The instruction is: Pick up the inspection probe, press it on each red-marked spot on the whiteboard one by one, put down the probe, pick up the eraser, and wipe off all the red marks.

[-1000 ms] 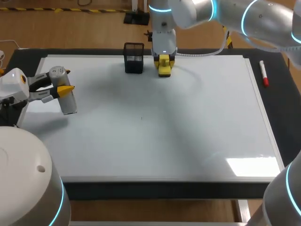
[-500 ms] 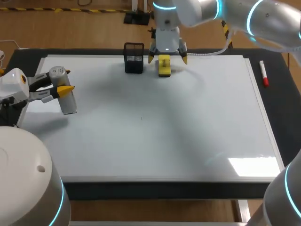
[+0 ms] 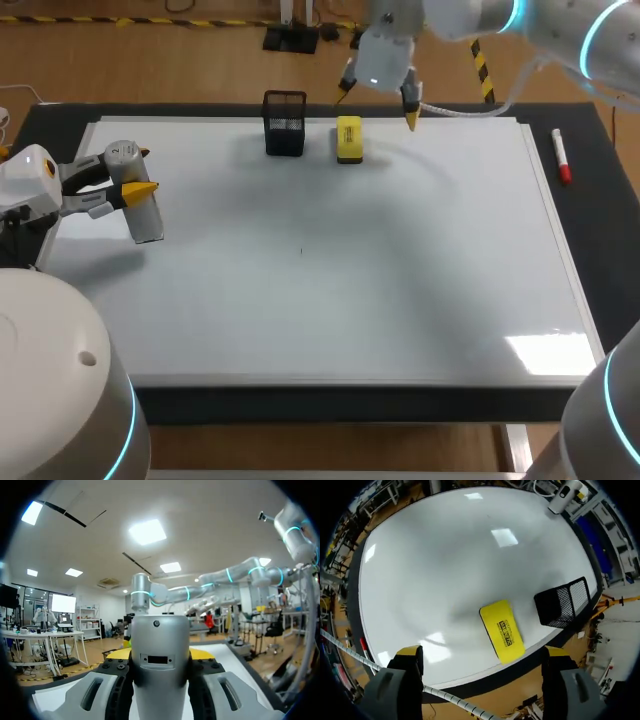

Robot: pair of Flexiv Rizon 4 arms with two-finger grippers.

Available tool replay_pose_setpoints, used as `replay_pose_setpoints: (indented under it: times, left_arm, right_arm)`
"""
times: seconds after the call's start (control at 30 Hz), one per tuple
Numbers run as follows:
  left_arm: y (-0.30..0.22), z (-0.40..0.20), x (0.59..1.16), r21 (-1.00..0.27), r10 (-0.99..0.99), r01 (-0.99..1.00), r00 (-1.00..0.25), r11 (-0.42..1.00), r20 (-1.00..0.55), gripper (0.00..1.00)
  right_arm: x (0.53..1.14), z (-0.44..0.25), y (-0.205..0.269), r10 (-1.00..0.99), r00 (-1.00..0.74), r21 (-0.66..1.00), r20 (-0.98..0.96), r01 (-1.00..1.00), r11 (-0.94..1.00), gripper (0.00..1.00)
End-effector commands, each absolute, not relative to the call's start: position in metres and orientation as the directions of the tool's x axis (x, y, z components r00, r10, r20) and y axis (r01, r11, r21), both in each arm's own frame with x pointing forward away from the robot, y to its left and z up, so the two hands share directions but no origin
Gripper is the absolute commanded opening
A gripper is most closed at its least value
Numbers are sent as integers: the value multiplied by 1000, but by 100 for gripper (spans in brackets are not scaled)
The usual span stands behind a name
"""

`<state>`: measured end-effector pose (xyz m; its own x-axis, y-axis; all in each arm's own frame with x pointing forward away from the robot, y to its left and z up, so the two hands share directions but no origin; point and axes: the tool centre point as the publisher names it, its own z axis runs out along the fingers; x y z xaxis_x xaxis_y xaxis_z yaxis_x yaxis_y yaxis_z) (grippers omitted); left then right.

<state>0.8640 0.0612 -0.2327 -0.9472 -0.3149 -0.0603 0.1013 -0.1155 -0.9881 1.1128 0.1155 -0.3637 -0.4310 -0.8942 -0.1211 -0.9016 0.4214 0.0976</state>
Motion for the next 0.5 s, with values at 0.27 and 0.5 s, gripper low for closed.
replay_pose_setpoints:
  times: [0.27,0.5]
  left_arm:
    - [61,-231,864,-988,-316,101,-947,-114,-60,0]
    - [61,-231,864,-988,-316,101,-947,-114,-60,0]
  right_arm:
    - [1099,-325,90,-717,-618,197,-323,-785,587,100]
    - [1093,-302,78,-606,-679,254,-414,-726,639,100]
